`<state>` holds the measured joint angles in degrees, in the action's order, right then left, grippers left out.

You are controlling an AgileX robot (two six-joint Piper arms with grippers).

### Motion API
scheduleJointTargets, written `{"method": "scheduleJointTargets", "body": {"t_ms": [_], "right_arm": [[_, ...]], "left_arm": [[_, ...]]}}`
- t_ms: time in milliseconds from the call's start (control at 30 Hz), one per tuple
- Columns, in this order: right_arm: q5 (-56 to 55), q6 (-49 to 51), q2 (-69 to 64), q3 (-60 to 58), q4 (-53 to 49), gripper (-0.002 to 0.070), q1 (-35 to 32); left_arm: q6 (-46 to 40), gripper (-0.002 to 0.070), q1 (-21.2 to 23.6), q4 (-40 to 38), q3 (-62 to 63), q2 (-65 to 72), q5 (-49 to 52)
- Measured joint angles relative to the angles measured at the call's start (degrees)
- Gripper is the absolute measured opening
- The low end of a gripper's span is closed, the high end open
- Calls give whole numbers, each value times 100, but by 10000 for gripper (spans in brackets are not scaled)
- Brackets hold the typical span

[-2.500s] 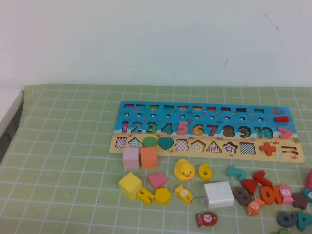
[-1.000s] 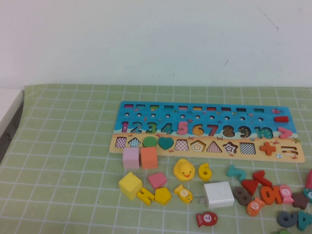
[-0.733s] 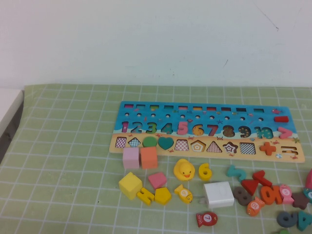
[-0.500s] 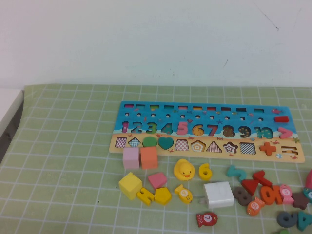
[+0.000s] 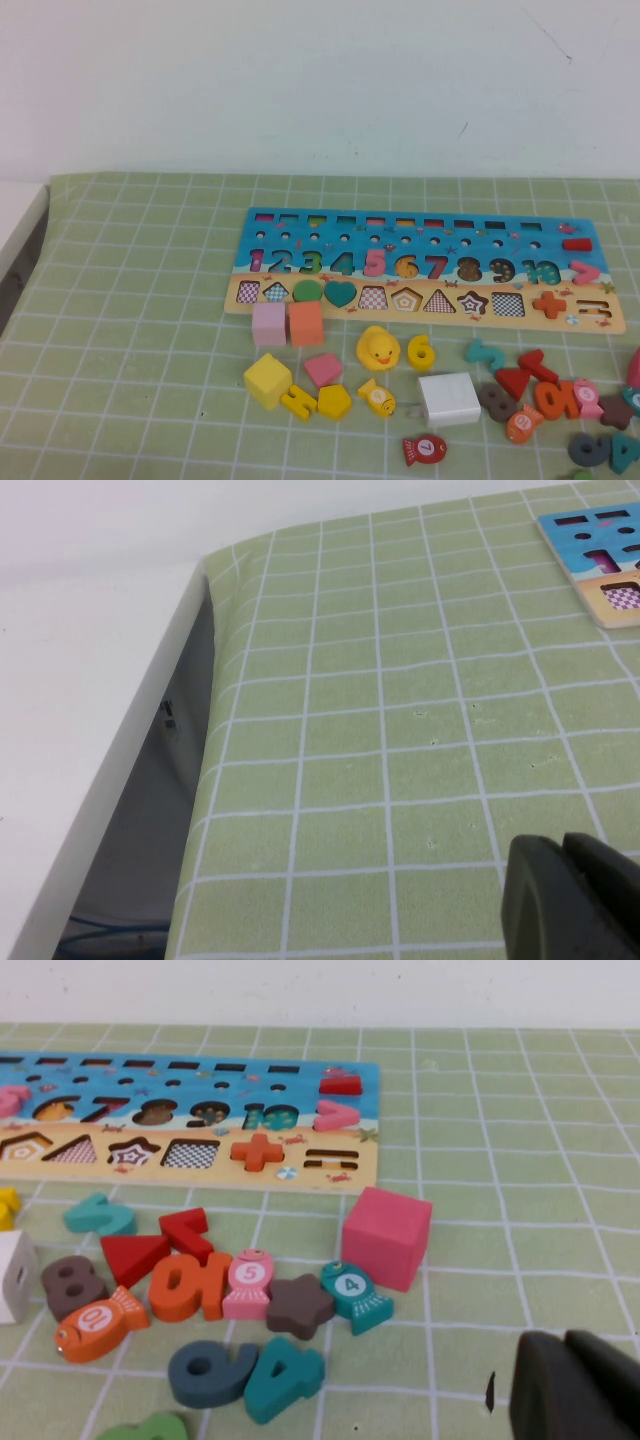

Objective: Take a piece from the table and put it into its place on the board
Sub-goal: Pick up the "number 6"

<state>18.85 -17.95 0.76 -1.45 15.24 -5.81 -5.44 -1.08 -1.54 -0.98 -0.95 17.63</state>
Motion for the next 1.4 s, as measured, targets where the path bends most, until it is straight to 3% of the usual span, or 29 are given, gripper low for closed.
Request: {"method": "scheduleJointTargets", "body": {"t_ms": [400,500,733,900,1067,1400], "right_arm": [[-252,-48,0,-11,-211,-2,0],[-1060,-48,0,-11,-164,-3,0],[-4092,71,0,-11,21,-3,0],[-4731,134,0,-11,71,-3,0],[-4547,574,0,-11,95,-3,0],[-3331,678,0,131,-153,-3,0]], "left_arm": [[-3,-2,0,15,-20,0,-184],[-3,-3,0,-34,-12,0,-819],[-12,-2,0,-47,-12,0,-2905],[-12,-2,0,-61,-12,0,-3360],[-12,-3,0,-61,-12,0,-3174],[-12,-2,0,-112,-12,0,-677]]}}
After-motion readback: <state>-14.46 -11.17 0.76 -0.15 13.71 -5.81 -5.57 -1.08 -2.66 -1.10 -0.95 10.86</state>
